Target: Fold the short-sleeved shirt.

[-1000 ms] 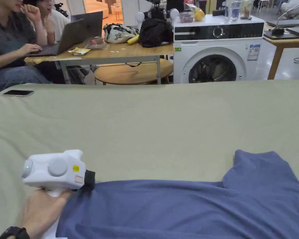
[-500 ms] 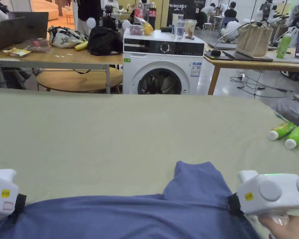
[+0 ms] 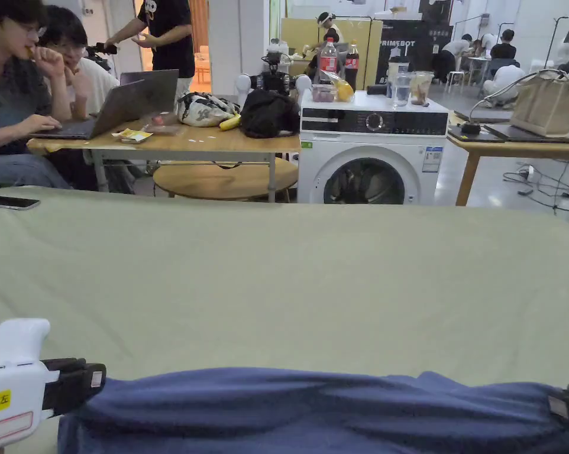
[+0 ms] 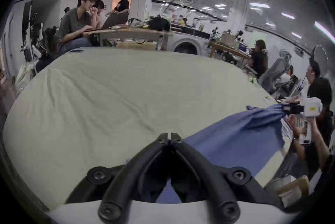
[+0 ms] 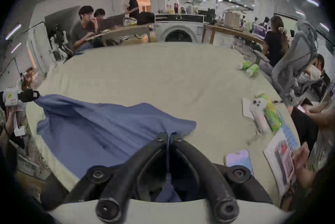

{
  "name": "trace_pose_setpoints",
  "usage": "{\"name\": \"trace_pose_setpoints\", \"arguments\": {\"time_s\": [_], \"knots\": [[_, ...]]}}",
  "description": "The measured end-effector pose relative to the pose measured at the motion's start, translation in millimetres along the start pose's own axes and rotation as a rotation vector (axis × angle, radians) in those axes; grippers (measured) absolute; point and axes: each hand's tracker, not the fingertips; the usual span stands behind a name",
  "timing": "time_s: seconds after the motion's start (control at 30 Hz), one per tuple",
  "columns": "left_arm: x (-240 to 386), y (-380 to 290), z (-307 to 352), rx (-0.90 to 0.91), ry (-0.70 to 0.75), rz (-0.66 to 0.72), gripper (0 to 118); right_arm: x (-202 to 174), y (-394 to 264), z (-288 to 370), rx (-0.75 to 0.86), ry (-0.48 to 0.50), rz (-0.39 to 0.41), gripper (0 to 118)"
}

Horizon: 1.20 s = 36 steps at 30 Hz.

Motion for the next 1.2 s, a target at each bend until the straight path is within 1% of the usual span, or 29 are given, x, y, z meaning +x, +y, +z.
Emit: {"name": "trace_pose_setpoints", "arguments": {"time_s": [0.07, 0.17, 0.23, 0.3, 0.4, 0.43, 0.47, 0.5, 0.53, 0.57, 0.6, 0.67, 0.73, 0.8, 0.9, 0.97, 1.0, 1.03, 1.07, 1.1, 1.13, 1.17, 1.2], "knots": [[-3, -23, 16, 0.004, -0.007, 0.015, 0, 1, -28, 24, 0.007, 0.004, -0.018, 0], [-5, -61, 28, -0.045, 0.002, 0.020, 0, -2, -72, 47, -0.022, 0.009, -0.046, 0], [-10, -78, 27, -0.094, 0.019, 0.042, 0, -2, -92, 51, -0.050, 0.006, -0.059, 0], [-12, -92, 23, -0.095, 0.019, 0.036, 0, -2, -107, 50, -0.069, 0.012, -0.086, 0], [-19, -102, 13, -0.107, 0.029, 0.047, 0, -7, -119, 45, -0.078, 0.005, -0.086, 0], [-26, -104, 8, -0.125, 0.028, 0.079, 6, -12, -122, 43, -0.081, 0.001, -0.077, 4], [-26, -105, 5, -0.141, 0.057, 0.099, 21, -16, -124, 42, -0.080, -0.024, -0.058, 15], [-25, -105, 6, -0.132, 0.099, 0.102, 45, -17, -126, 39, -0.084, -0.043, -0.050, 39], [-23, -105, 8, -0.112, 0.118, 0.092, 60, -17, -129, 38, -0.078, -0.047, -0.046, 53], [-19, -104, 13, -0.089, 0.107, 0.077, 68, -19, -129, 40, -0.067, -0.040, -0.050, 56], [-15, -99, 19, -0.056, 0.103, 0.059, 69, -23, -127, 45, -0.038, -0.037, -0.058, 56], [-4, -87, 29, 0.022, 0.096, 0.017, 69, -28, -119, 52, 0.048, -0.038, -0.056, 56], [14, -73, 40, 0.118, 0.121, -0.043, 69, -41, -101, 61, 0.156, -0.016, -0.031, 56], [32, -60, 48, 0.217, 0.129, -0.063, 69, -55, -82, 66, 0.228, 0.027, -0.040, 56], [63, -43, 58, 0.328, 0.093, -0.087, 69, -79, -58, 64, 0.295, 0.084, -0.062, 56], [81, -38, 58, 0.349, 0.083, -0.106, 68, -94, -48, 60, 0.316, 0.095, -0.070, 54], [87, -36, 58, 0.349, 0.075, -0.109, 58, -102, -44, 57, 0.318, 0.099, -0.077, 47], [92, -34, 57, 0.342, 0.044, -0.110, 37, -109, -41, 55, 0.318, 0.113, -0.086, 33], [95, -33, 56, 0.331, -0.007, -0.105, 13, -114, -41, 52, 0.316, 0.137, -0.091, 12], [99, -34, 54, 0.323, -0.049, -0.092, 13, -120, -41, 49, 0.313, 0.161, -0.092, 12], [101, -34, 53, 0.315, -0.064, -0.080, 5, -126, -41, 47, 0.312, 0.172, -0.086, 7], [101, -35, 51, 0.308, -0.051, -0.081, 0, -132, -42, 44, 0.310, 0.161, -0.079, 1], [101, -38, 51, 0.306, -0.044, -0.080, 0, -137, -44, 42, 0.303, 0.150, -0.059, 1]]}}
